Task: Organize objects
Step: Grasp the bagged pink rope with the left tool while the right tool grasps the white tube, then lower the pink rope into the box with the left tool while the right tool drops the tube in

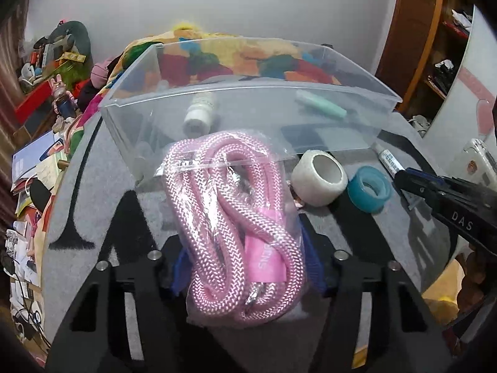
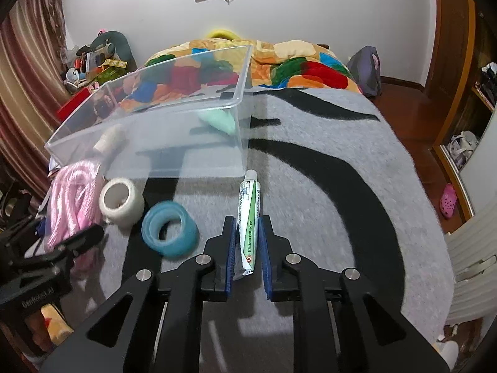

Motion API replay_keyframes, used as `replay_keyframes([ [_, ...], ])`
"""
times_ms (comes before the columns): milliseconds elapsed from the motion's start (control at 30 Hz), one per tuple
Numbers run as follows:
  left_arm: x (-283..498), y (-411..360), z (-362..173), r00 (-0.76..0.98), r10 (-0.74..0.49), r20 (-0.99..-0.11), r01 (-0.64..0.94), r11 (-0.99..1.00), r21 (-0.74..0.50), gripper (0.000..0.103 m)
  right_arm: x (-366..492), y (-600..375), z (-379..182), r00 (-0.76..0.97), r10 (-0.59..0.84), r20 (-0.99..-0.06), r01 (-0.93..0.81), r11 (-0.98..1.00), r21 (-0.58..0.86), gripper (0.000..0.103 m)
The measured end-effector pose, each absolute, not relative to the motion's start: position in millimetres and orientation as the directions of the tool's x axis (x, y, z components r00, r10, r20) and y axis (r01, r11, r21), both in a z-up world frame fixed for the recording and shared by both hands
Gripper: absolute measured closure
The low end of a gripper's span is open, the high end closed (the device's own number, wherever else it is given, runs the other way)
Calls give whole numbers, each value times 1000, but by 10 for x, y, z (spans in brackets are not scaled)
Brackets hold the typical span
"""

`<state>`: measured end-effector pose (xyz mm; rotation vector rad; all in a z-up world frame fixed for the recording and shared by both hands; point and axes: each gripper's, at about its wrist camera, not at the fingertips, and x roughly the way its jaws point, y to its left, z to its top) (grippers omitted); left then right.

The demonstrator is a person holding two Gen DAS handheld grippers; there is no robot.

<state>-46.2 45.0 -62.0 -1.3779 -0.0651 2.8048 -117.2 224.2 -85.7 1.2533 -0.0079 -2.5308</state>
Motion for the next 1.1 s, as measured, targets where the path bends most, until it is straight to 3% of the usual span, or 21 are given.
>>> replay_keyframes([
  [167, -349, 326, -484, -627, 88, -774, -26, -995, -93, 52, -1037, 2352, -808, -576, -295, -763, 275, -948, 159, 91],
  [733, -400, -36, 332, -763, 122, -635, -55, -991, -125, 52, -949, 2182, -3, -682, -409, -606, 374, -907, 192, 91],
  [1100, -1027, -206, 428, -749, 106, -654, -47, -993, -107, 52, -1439, 1723, 188, -679, -441, -587, 427, -888, 174, 91],
])
